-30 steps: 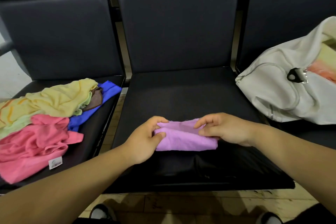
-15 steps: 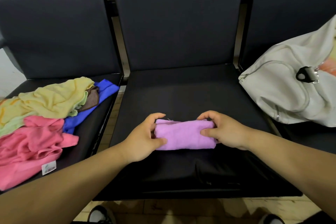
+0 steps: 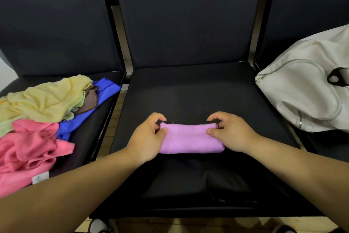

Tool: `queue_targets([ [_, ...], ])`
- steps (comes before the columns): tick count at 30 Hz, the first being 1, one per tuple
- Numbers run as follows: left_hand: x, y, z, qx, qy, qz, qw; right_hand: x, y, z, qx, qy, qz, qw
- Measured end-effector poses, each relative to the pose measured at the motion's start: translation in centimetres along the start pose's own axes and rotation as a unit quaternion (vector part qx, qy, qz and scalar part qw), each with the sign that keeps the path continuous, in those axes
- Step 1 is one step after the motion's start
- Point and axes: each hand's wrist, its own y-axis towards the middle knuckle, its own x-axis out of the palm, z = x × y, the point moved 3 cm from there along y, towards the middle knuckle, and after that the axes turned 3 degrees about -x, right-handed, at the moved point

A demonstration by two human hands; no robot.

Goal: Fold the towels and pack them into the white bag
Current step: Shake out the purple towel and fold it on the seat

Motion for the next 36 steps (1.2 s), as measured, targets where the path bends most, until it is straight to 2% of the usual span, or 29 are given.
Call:
queue_targets([
  [4,0.3,0.6,0.3,-0.005,0.054,0.021,0.998,-0.4,0.9,-0.7,-0.002,-0.103,0.0,0.995],
  [7,0.4,1.3,0.6,0.01,0.11,0.025,0.994,-0.8,1.6,-2.2,-0.138,-0.093,-0.016,0.986],
  [9,0.2,1.7,0.9,0.014,0.13,0.032,0.991,-0.6,1.9,-3.5,-0.178,-0.048,-0.096,0.978],
  [11,0.1,1.9,1.2,0.02,0.131,0.041,0.99,0.0,2.0,-4.1,-0.176,-0.054,-0.193,0.964],
  [13,0.0,1.8,1.2,0.048,0.123,0.034,0.991,0.6,2.1,-4.2,-0.167,-0.081,-0.249,0.95],
  [18,-0.1,1.6,-0.3,0.142,0.121,-0.111,0.976,1.0,1.8,-4.4,-0.127,-0.077,-0.297,0.943],
  [23,0.3,1.3,-0.9,0.15,0.154,-0.177,0.961,0.8,1.1,-4.6,-0.054,-0.057,-0.351,0.933],
  [26,0.8,1.1,-0.1,0.141,0.139,-0.194,0.961,0.6,0.4,-4.1,-0.042,-0.007,-0.323,0.945],
  [28,1.2,1.3,0.4,0.115,0.118,-0.204,0.965,-0.4,-0.2,-3.9,-0.041,0.071,-0.282,0.956],
  [30,1.7,1.2,1.7,0.078,0.033,-0.223,0.971,-2.4,-1.1,-4.1,-0.044,0.141,-0.25,0.957],
  [33,3.1,0.3,6.7,0.053,-0.157,-0.248,0.954,-7.2,-3.3,-4.1,-0.063,0.158,-0.201,0.965],
  [36,4.5,0.6,14.0,0.08,-0.255,-0.224,0.937,-13.9,-5.9,-3.7,-0.07,0.161,-0.153,0.972],
])
